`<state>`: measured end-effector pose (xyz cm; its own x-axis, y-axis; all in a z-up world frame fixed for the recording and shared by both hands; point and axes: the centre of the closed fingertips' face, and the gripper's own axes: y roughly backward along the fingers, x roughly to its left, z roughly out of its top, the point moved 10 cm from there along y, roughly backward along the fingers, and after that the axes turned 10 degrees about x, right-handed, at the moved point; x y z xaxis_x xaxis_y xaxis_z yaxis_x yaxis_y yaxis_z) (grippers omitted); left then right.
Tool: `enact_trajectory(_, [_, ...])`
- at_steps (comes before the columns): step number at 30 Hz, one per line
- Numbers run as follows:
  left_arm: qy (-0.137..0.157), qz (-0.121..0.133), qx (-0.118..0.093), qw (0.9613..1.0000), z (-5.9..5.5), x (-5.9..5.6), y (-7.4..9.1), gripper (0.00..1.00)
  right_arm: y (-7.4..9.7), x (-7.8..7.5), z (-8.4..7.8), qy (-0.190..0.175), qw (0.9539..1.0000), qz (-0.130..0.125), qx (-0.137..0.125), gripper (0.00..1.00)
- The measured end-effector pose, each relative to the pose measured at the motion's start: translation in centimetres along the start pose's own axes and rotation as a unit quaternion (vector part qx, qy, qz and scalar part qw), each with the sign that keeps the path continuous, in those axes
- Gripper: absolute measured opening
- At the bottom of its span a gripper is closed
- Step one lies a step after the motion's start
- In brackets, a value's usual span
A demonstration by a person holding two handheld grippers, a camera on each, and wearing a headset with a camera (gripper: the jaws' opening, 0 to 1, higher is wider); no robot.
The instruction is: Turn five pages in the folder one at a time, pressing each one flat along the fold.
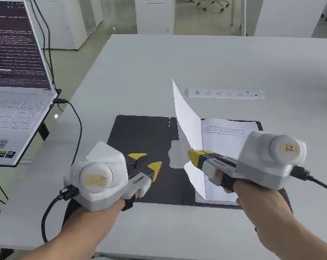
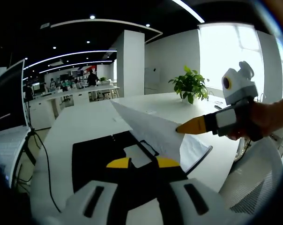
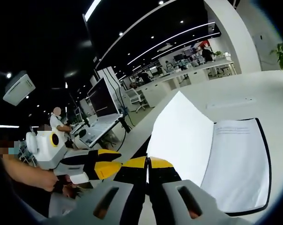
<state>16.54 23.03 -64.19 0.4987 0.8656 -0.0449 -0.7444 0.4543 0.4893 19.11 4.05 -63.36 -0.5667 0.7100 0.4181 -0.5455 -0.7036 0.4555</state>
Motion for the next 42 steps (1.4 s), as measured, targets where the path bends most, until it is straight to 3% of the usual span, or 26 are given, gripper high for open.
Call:
enact_trajectory(19, [0.024, 0.024, 0.021, 0.9992, -2.4, 3.0, 1.7, 0.18, -6.2, 0.2, -3.1, 0.020, 0.9965, -0.004, 0.081, 0.00])
enact_trajectory(42, [0.045, 0.031, 0.049, 0.9973, -4.9, 4.3, 1.7, 0.17, -11.3, 0.6, -5.9, 0.032, 0.9876, 0.006, 0.153, 0.00])
